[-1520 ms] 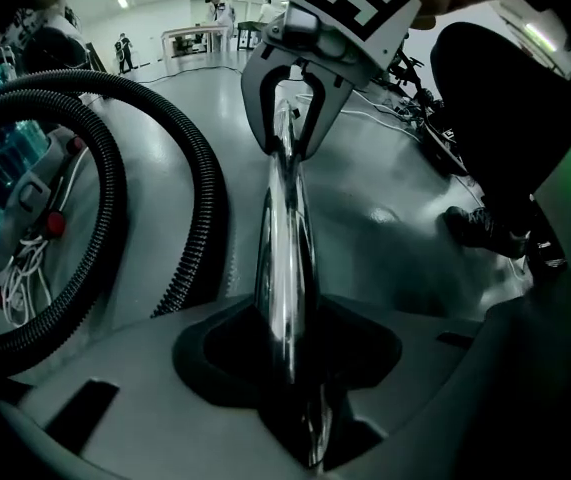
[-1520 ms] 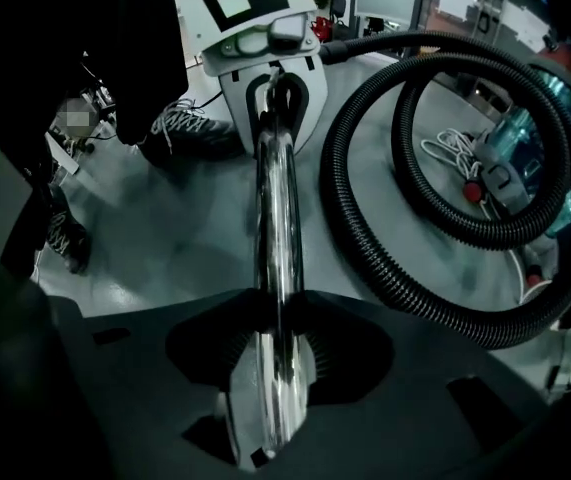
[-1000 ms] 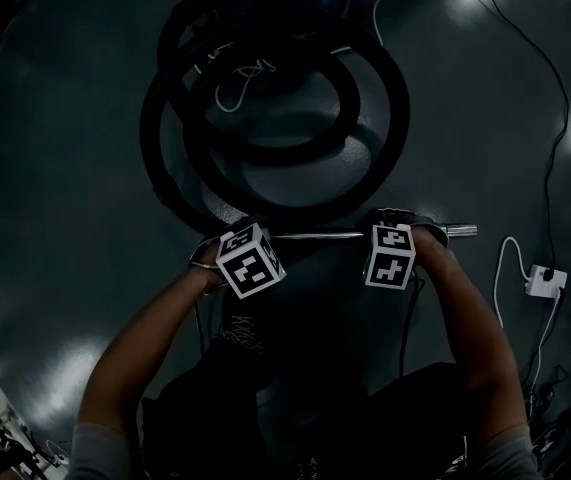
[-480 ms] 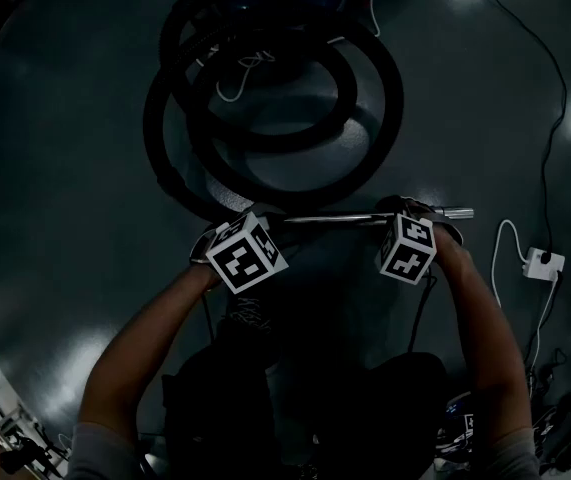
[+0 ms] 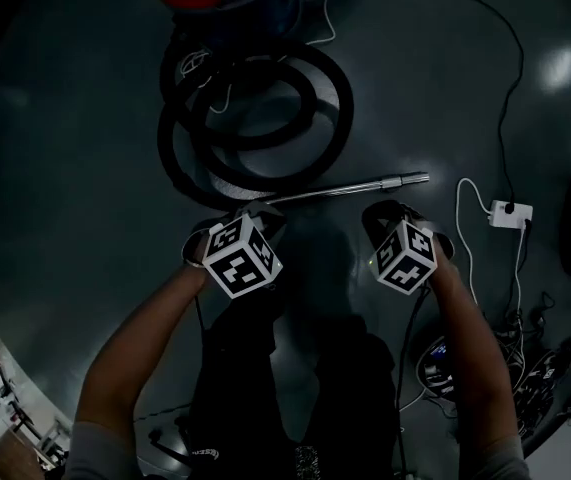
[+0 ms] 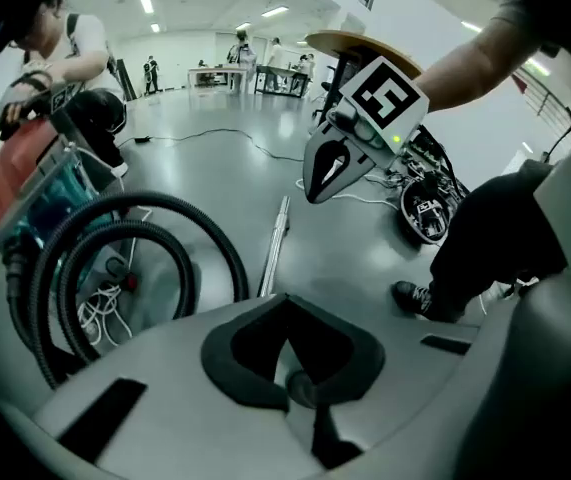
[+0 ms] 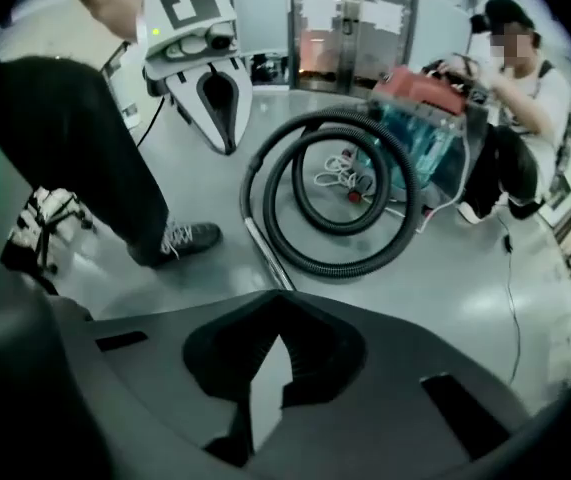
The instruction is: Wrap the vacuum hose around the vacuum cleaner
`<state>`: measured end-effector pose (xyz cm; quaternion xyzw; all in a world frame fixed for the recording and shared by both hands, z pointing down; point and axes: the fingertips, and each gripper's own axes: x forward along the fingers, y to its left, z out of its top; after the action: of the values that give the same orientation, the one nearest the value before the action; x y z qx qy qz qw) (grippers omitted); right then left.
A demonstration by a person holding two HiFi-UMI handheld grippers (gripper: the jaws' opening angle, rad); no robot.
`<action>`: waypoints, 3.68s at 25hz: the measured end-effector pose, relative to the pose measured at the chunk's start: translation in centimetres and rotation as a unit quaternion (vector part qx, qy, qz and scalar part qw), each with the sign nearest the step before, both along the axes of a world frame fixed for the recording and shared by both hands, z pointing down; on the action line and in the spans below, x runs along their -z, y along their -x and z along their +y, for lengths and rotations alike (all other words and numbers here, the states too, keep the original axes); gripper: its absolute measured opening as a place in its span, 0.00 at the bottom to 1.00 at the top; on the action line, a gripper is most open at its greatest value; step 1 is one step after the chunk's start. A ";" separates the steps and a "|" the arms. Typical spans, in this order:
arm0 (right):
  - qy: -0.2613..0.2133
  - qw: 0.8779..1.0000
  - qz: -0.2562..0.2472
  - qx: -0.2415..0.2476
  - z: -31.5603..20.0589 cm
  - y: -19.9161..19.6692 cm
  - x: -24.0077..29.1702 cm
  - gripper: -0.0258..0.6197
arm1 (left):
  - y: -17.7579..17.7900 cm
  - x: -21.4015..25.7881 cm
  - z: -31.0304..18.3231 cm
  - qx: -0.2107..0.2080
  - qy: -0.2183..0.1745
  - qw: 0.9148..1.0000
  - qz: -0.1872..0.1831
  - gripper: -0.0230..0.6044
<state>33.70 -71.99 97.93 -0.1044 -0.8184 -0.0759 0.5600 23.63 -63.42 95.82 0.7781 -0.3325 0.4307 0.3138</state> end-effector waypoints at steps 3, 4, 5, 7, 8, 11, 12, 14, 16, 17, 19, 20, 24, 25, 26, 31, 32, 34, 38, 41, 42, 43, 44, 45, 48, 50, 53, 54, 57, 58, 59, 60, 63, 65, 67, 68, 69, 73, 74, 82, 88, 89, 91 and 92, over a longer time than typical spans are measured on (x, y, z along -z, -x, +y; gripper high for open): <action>0.021 0.998 -0.023 -0.058 1.6 -1.6 7.1 0.05 | -2.8 6.6 -1.4 -0.034 -0.017 0.999 0.014 0.05; 0.025 0.996 -0.031 -0.078 2.0 -2.5 9.5 0.05 | -4.0 8.8 -2.0 -0.046 -0.026 0.998 0.019 0.05; 0.028 0.994 -0.038 -0.099 2.3 -3.5 12.0 0.05 | -5.4 11.1 -2.6 -0.056 -0.035 0.998 0.025 0.05; 0.031 0.989 -0.054 -0.136 3.2 -5.5 16.7 0.05 | -8.4 15.7 -3.3 -0.073 -0.049 0.995 0.038 0.05; 0.028 0.986 -0.063 -0.152 3.6 -6.5 19.0 0.05 | -10.0 17.9 -3.4 -0.080 -0.055 0.994 0.044 0.05; 0.007 0.976 -0.093 -0.197 4.5 -9.6 25.6 0.05 | -15.1 24.1 -3.2 -0.100 -0.072 0.990 0.069 0.05; 0.004 0.970 -0.109 -0.216 4.7 -10.6 27.9 0.05 | -16.9 26.1 -3.0 -0.104 -0.077 0.988 0.083 0.05; 0.009 0.954 -0.150 -0.259 5.1 -12.6 32.5 0.05 | -20.4 30.3 -2.7 -0.112 -0.087 0.984 0.109 0.05; 0.011 0.937 -0.185 -0.296 5.7 -14.7 37.0 0.05 | -23.2 34.6 -2.3 -0.119 -0.100 0.981 0.121 0.05; 0.008 0.930 -0.198 -0.309 6.1 -15.7 39.1 0.05 | -24.3 36.7 -2.2 -0.120 -0.107 0.979 0.121 0.05; -0.005 0.918 -0.217 -0.331 7.0 -17.8 43.1 0.05 | -26.4 40.7 -1.8 -0.119 -0.124 0.978 0.118 0.05; -0.014 0.914 -0.222 -0.340 7.7 -18.8 44.9 0.05 | -27.3 42.6 -1.6 -0.117 -0.135 0.977 0.114 0.05; -0.037 0.901 -0.237 -0.362 11.2 -21.7 51.1 0.05 | -30.0 49.2 0.0 -0.108 -0.169 0.973 0.111 0.05; -0.041 0.897 -0.243 -0.367 12.1 -22.2 52.4 0.05 | -30.5 50.6 0.5 -0.110 -0.176 0.972 0.112 0.05; -0.047 0.893 -0.249 -0.372 12.9 -22.6 53.8 0.05 | -31.0 52.0 1.1 -0.113 -0.184 0.970 0.111 0.05; -0.085 0.869 -0.276 -0.402 16.2 -23.1 59.0 0.05 | -31.6 57.4 4.0 -0.132 -0.210 0.961 0.123 0.05; -0.091 0.864 -0.281 -0.408 16.9 -23.0 59.9 0.05 | -31.6 58.2 4.8 -0.136 -0.212 0.959 0.128 0.05; -0.107 0.850 -0.292 -0.424 18.1 -22.7 61.7 0.05 | -31.4 59.7 6.2 -0.144 -0.221 0.955 0.134 0.05; -0.144 0.818 -0.306 -0.465 20.0 -21.9 64.9 0.05 | -30.3 62.9 8.7 -0.145 -0.244 0.946 0.157 0.05; -0.168 0.795 -0.315 -0.490 21.4 -21.0 67.7 0.05 | -29.4 65.4 11.0 -0.148 -0.250 0.939 0.184 0.05; -0.178 0.790 -0.318 -0.493 21.8 -20.8 68.7 0.05 | -29.1 66.2 11.6 -0.150 -0.254 0.936 0.190 0.05; -0.190 0.785 -0.319 -0.496 22.2 -20.5 69.7 0.05 | -28.9 67.0 12.2 -0.152 -0.259 0.934 0.195 0.05; -0.201 0.779 -0.321 -0.500 22.6 -20.4 70.6 0.05 | -28.8 67.7 12.9 -0.156 -0.262 0.931 0.200 0.05; -0.211 0.772 -0.325 -0.504 23.0 -20.3 71.4 0.05 | -28.7 68.4 13.5 -0.160 -0.267 0.928 0.204 0.05; -0.233 0.747 -0.345 -0.518 24.2 -20.0 73.8 0.05 | -28.4 70.6 15.2 -0.171 -0.286 0.917 0.219 0.05; -0.240 0.727 -0.366 -0.530 24.6 -19.8 75.4 0.05 | -28.0 72.0 15.9 -0.174 -0.300 0.910 0.227 0.05; -0.241 0.690 -0.408 -0.547 25.0 -19.6 77.8 0.05 | -27.4 73.7 16.3 -0.169 -0.316 0.904 0.235 0.05; -0.241 0.680 -0.419 -0.552 25.2 -19.6 78.4 0.05 | -27.2 74.2 16.4 -0.167 -0.319 0.902 0.237 0.05; -0.253 0.669 -0.431 -0.549 25.6 -19.2 79.9 0.05 | -26.9 75.3 16.8 -0.166 -0.326 0.897 0.248 0.05; -0.260 0.670 -0.431 -0.546 25.6 -19.1 80.3 0.05 | -26.9 75.6 16.8 -0.166 -0.330 0.895 0.250 0.05; -0.264 0.670 -0.430 -0.544 25.6 -18.9 80.7 0.05 | -26.9 76.0 16.8 -0.167 -0.333 0.893 0.252 0.05; -0.267 0.669 -0.430 -0.544 25.5 -18.6 81.1 0.05 | -26.8 76.4 16.7 -0.166 -0.336 0.892 0.254 0.05; -0.269 0.667 -0.433 -0.543 25.4 -18.0 82.2 0.05 | -26.4 77.6 16.6 -0.166 -0.343 0.888 0.258 0.05; -0.267 0.668 -0.435 -0.541 25.5 -17.6 82.6 0.05 | -26.2 78.2 16.6 -0.165 -0.347 0.885 0.261 0.05; -0.263 0.668 -0.439 -0.539 25.7 -17.2 82.9 0.05 | -26.0 78.7 16.7 -0.164 -0.351 0.883 0.266 0.05; -0.261 0.668 -0.441 -0.539 25.7 -17.0 83.0 0.05 | -25.9 78.9 16.7 -0.164 -0.352 0.881 0.269 0.05; -0.259 0.669 -0.443 -0.538 25.8 -16.9 83.1 0.05 | -25.9 79.0 16.9 -0.165 -0.353 0.880 0.271 0.05; -0.254 0.672 -0.445 -0.535 26.1 -16.6 83.2 0.05 | -26.0 79.3 17.4 -0.169 -0.355 0.877 0.274 0.05; -0.253 0.672 -0.446 -0.534 26.2 -16.6 83.3 0.05 | -26.1 79.5 17.6 -0.170 -0.355 0.877 0.275 0.05; -0.254 0.668 -0.453 -0.533 27.0 -16.8 83.7 0.05 | -26.1 79.9 18.2 -0.168 -0.358 0.875 0.280 0.05; -0.253 0.664 -0.456 -0.535 27.3 -17.2 83.7 0.05 | -26.5 79.7 18.5 -0.167 -0.356 0.875 0.282 0.05; -0.253 0.664 -0.456 -0.536 27.4 -17.3 83.8 0.05 | -26.6 79.7 18.6 -0.168 -0.356 0.875 0.282 0.05; -0.254 0.664 -0.456 -0.536 27.5 -17.5 83.7 0.05 | -26.8 79.7 18.8 -0.169 -0.354 0.876 0.282 0.05; -0.254 0.664 -0.455 -0.537 27.6 -17.7 83.7 0.05 | -26.9 79.7 18.8 -0.169 -0.353 0.876 0.283 0.05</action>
<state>51.35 -44.42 14.25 0.5464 -0.8349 -0.0051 0.0662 50.54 -44.59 16.14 0.9703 -0.2224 0.0924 0.0219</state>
